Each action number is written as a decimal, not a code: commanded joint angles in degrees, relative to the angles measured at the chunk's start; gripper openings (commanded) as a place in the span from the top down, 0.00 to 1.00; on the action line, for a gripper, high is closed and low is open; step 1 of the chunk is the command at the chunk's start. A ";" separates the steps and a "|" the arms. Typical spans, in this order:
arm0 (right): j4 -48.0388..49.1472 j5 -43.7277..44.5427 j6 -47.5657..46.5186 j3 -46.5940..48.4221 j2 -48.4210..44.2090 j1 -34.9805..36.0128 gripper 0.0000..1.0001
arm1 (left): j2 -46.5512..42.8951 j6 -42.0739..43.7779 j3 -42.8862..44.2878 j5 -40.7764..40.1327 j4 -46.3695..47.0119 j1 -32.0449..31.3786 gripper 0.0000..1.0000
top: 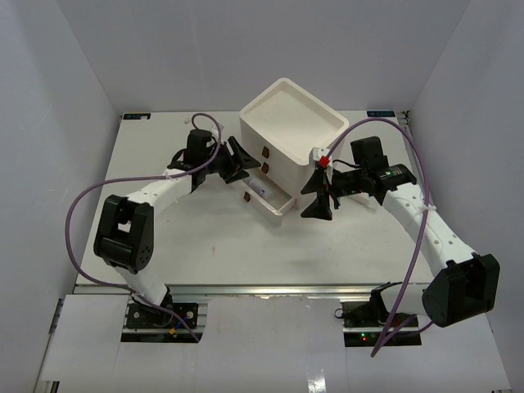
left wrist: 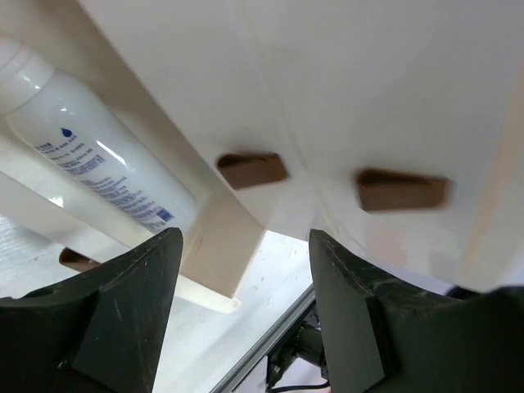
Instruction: Organize the makeup
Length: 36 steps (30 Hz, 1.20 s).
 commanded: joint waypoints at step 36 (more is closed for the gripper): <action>3.17 47.97 25.36 42.34 30.59 13.60 0.62 | 0.99 10.12 -32.72 -12.18 46.77 0.64 0.63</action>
